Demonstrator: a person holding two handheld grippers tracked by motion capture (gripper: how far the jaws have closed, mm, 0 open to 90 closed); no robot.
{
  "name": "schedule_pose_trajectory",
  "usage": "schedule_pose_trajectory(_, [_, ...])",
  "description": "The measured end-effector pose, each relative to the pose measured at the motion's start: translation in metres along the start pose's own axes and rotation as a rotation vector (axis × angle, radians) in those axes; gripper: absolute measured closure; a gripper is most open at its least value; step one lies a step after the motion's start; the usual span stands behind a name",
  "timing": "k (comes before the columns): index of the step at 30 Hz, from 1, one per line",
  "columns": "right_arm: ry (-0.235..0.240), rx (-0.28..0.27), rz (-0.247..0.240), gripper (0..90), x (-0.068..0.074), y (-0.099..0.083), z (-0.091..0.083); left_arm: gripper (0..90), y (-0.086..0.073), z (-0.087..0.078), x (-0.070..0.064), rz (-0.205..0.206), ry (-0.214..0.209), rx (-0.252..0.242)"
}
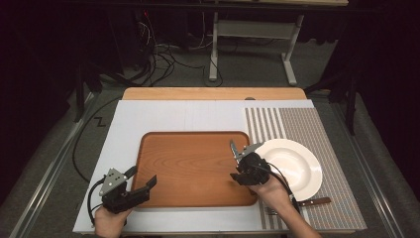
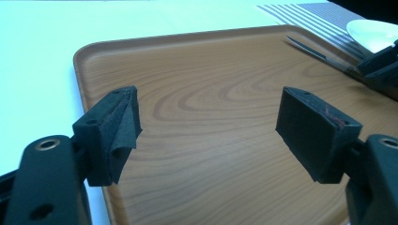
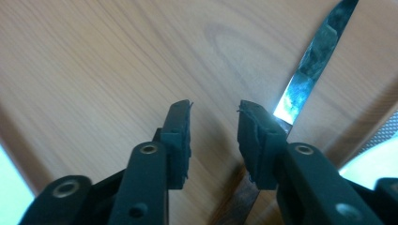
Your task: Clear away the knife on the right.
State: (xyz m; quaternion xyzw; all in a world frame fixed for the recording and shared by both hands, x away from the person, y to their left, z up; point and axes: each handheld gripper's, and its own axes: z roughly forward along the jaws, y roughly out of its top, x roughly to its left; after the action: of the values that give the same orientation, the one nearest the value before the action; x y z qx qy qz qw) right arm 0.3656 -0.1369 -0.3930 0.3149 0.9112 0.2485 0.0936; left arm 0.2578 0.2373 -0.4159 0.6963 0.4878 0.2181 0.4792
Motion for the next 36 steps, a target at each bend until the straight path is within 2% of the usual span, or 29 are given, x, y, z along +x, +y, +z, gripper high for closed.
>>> schedule_pose_trajectory(2, [0.006, -0.037, 0.002, 59.6, -0.001, -0.002, -0.005, 23.2, 0.000, 0.000, 0.000, 0.000, 0.001, 0.001])
schedule_pose_trajectory(5, [0.024, -0.065, 0.017, 56.2, -0.003, -0.007, -0.012, 23.2, 0.000, 0.000, 0.000, -0.001, 0.001, -0.001])
schedule_pose_trajectory(15, [0.009, -0.167, 0.052, 47.0, -0.012, -0.028, -0.032, 23.2, 0.000, 0.000, 0.000, -0.002, 0.003, 0.001])
schedule_pose_trajectory(18, [0.015, -0.201, 0.069, 45.4, -0.015, -0.035, -0.037, 23.2, 0.000, 0.000, 0.000, -0.003, 0.004, 0.000])
schedule_pose_trajectory(24, [-0.005, -0.262, 0.076, 42.8, -0.019, -0.050, -0.047, 23.2, 0.000, 0.000, 0.000, -0.004, 0.006, -0.001])
schedule_pose_trajectory(36, [-0.015, -0.342, 0.119, 38.4, -0.027, -0.072, -0.063, 23.2, 0.000, 0.000, 0.000, -0.005, 0.008, -0.003])
